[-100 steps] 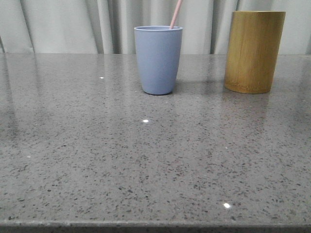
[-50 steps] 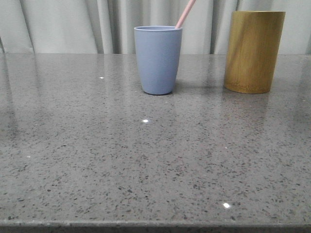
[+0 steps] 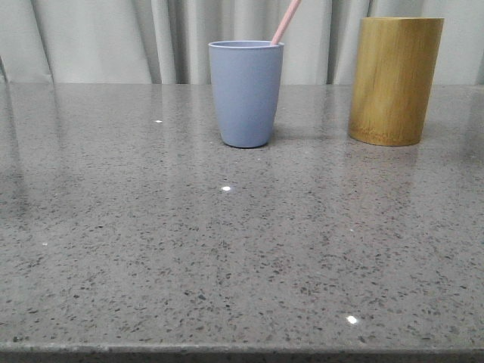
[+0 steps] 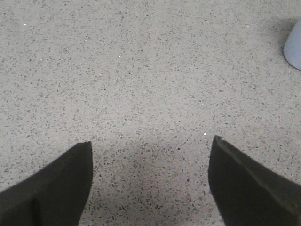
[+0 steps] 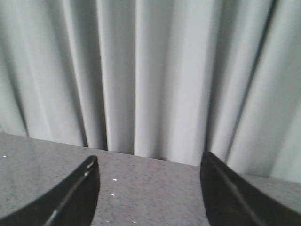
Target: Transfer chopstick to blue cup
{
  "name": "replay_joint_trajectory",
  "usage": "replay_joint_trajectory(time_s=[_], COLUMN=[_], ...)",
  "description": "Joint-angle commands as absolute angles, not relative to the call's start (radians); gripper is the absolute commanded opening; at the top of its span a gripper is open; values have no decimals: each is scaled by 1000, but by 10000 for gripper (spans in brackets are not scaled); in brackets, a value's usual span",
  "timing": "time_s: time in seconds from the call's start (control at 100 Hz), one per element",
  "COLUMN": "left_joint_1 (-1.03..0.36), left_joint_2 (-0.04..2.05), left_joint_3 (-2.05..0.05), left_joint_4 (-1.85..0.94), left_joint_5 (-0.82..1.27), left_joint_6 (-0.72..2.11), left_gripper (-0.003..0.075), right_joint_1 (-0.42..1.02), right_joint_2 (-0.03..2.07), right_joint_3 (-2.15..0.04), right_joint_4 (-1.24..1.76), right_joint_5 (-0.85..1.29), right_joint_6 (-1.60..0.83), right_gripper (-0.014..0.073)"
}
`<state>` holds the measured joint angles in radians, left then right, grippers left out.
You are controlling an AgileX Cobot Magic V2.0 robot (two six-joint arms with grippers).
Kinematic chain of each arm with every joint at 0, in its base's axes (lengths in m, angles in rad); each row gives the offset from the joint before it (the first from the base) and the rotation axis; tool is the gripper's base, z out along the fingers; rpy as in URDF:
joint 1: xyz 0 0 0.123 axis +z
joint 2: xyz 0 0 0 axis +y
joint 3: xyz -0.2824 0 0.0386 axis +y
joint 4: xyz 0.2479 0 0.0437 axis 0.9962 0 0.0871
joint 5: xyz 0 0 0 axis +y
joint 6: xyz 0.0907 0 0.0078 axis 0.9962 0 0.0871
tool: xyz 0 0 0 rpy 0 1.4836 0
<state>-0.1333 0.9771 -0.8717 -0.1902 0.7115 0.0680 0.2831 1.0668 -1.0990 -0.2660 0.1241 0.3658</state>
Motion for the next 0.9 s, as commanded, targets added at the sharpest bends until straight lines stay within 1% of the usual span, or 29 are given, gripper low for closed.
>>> replay_joint_trajectory(time_s=[0.0,0.14,0.25,0.6,0.89], left_joint_1=[-131,-131,-131,-131,-131], left_joint_2=[964,964,964,964,964], left_joint_3=[-900,-900,-900,-900,-900], left_joint_4=[-219,-219,-219,-246,-246], left_joint_5=[649,649,649,649,649], left_joint_6=[55,55,55,55,55], left_gripper=[494,494,494,494,494], right_joint_1=[240,208,208,209,209], right_joint_2=[989,907,844,615,590], right_joint_3=[-1116,-1110,-1064,-771,-737], right_joint_4=[-295,-377,-409,-309,-298], right_joint_5=[205,467,553,573,577], right_joint_6=[354,348,305,300,307], right_gripper=[463,463,463,463,463])
